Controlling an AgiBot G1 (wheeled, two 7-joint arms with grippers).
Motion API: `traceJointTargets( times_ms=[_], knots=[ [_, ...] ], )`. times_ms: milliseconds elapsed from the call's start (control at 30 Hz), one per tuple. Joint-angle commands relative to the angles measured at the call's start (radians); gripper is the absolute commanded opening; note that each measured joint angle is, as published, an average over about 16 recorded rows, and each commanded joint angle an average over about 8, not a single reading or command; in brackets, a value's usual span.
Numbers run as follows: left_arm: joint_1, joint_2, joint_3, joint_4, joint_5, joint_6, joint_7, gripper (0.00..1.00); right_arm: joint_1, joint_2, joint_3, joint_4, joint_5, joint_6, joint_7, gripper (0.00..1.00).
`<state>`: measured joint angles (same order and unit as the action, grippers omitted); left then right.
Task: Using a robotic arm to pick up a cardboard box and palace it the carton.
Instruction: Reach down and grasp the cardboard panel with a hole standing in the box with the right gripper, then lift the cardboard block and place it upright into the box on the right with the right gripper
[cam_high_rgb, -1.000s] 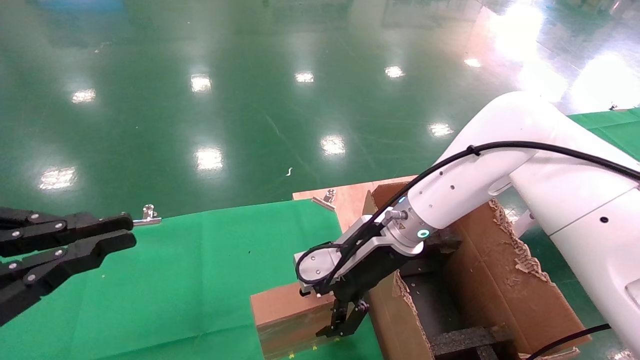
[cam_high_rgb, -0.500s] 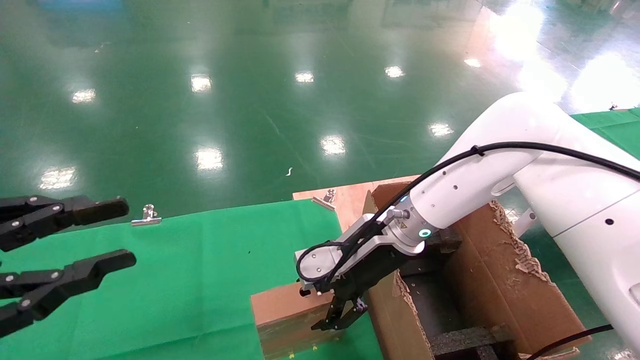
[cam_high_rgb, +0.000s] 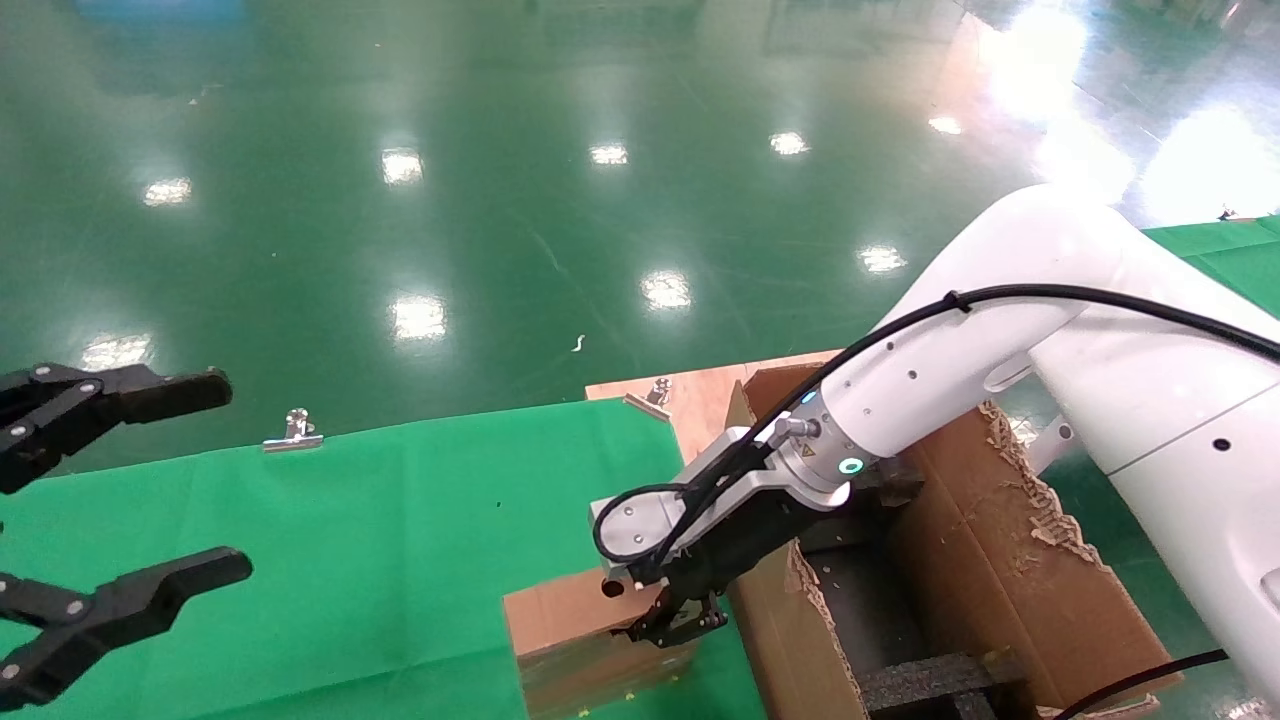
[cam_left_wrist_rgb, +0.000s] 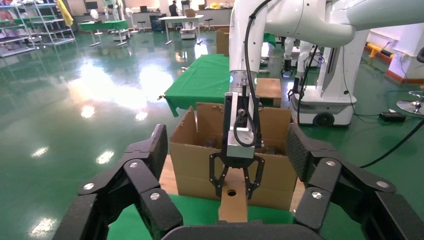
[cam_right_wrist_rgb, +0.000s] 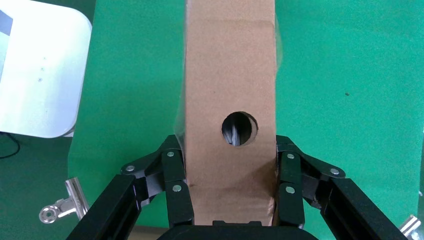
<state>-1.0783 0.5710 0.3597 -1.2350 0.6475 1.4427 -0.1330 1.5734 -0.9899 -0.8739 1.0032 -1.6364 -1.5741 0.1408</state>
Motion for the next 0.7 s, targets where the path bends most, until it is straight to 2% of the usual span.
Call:
traceJointTargets(
  times_ms=[33, 233, 367, 700],
  knots=[
    [0.0, 0.0, 0.0, 0.0, 0.0, 0.0, 0.0, 1.0, -0.001, 0.0, 0.0, 0.001, -0.002, 0.0, 0.0, 0.0],
    [0.0, 0.0, 0.0, 0.0, 0.0, 0.0, 0.0, 1.0, 0.013, 0.011, 0.01, -0.014, 0.026, 0.013, 0.012, 0.0],
    [0.0, 0.0, 0.0, 0.0, 0.0, 0.0, 0.0, 1.0, 0.058, 0.029, 0.029, -0.031, 0.055, 0.016, 0.022, 0.0],
    [0.0, 0.0, 0.0, 0.0, 0.0, 0.0, 0.0, 1.0, 0.289, 0.099, 0.031, -0.079, 0.124, -0.013, 0.021, 0.0]
  ],
)
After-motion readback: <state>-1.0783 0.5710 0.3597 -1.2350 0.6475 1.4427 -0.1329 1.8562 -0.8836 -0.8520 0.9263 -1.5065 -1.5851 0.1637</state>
